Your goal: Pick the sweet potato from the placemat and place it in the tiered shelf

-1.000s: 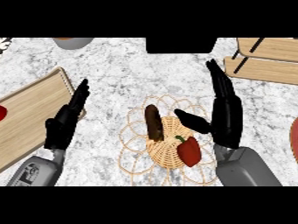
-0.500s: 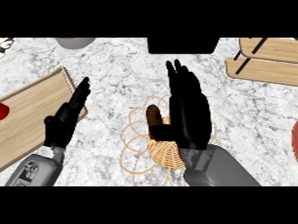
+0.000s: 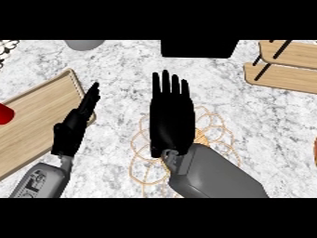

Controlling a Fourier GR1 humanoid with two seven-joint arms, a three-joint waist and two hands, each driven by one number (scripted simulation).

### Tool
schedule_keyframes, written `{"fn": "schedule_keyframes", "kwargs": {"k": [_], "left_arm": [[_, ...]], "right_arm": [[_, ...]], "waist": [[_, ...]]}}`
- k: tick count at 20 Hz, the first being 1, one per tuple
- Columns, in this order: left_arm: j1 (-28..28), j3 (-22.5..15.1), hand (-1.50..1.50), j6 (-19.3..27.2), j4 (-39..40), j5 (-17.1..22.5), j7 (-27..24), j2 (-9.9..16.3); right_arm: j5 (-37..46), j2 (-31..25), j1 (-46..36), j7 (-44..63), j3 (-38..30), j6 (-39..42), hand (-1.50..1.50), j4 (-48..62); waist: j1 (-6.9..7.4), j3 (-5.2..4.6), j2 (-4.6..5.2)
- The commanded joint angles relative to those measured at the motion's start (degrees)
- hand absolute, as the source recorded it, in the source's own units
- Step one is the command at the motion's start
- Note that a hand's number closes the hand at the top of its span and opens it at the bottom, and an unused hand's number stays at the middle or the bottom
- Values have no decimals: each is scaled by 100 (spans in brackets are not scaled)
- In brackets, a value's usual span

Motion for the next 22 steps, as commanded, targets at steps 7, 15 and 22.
{"fn": "schedule_keyframes", "kwargs": {"k": [7, 15, 22], "left_arm": [[106, 14, 0, -139, 66, -45, -168, -45], [108, 69, 0, 22, -70, -206, 59, -47], [-12, 140, 0, -227, 92, -125, -32, -79]], "right_arm": [[-829, 103, -877, 1843, 556, 715, -150, 672], [-953, 102, -1013, 2062, 1045, 376, -150, 823], [-1086, 101, -1112, 2065, 1144, 5, -150, 1171]], "waist": [[48, 6, 14], [36, 11, -17], [38, 9, 5]]}}
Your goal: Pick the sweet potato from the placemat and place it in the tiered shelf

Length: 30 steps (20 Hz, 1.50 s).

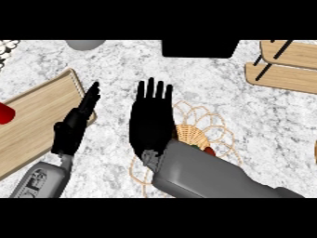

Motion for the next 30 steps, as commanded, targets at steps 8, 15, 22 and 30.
{"fn": "schedule_keyframes", "kwargs": {"k": [8, 15, 22, 30], "left_arm": [[-122, -16, 0, 41, 0, -110, 213, -167], [146, 166, 0, -70, 73, -67, -114, -68], [-34, 250, 0, -238, -1, -11, 47, -29], [-128, 312, 0, -297, -30, -43, 190, -28]], "right_arm": [[-182, 145, -202, 1386, 178, -142, -150, 375], [-15, 145, 44, 1387, 342, -218, -150, 656], [-259, 145, -135, 1387, 171, -95, -150, 928], [-129, 145, 144, 1388, 542, -360, -150, 1084]], "waist": [[7, 3, -2], [-16, 1, 8], [2, 2, 14], [5, 4, 7]]}}
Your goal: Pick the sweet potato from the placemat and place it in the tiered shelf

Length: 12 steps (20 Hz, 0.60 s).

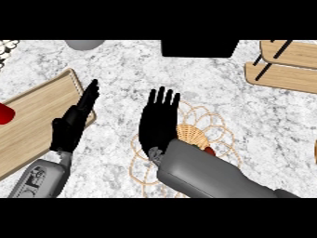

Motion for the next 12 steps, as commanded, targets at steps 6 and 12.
{"fn": "schedule_keyframes", "kwargs": {"k": [6, 12], "left_arm": [[-40, 212, 0, -154, 109, 35, -57, 82], [154, -20, 0, 133, -178, -231, 119, -183]], "right_arm": [[-21, 142, -128, 1337, 47, 7, -150, 212], [208, 143, 250, 925, 25, -276, -150, 658]], "waist": [[-4, 0, 12], [-34, 7, 10]]}}
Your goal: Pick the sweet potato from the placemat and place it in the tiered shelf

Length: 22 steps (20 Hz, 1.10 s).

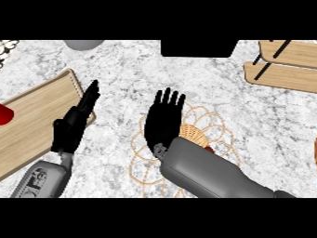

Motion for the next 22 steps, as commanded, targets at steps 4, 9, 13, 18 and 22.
{"fn": "schedule_keyframes", "kwargs": {"k": [4, 9, 13, 18, 22], "left_arm": [[100, -173, 0, 8, -130, -141, 40, -208], [60, 97, 0, -169, -137, -67, 129, 17], [-62, 79, 0, -17, -226, -138, 299, -169], [416, 143, 0, -162, -346, -126, -7, -27], [302, -101, 0, 103, -309, -499, 80, -304]], "right_arm": [[-124, 130, -77, 935, -41, -249, -150, 437], [-20, 131, 174, 872, 97, -390, -150, 402], [-81, 131, 418, 830, 51, 192, 150, 128], [85, 132, 204, 661, 122, 621, 150, 195], [84, 132, 79, 635, 337, 230, 150, 237]], "waist": [[62, 3, 14], [24, 3, 6], [-72, 3, -13], [-37, 0, -18], [13, 2, 2]]}}
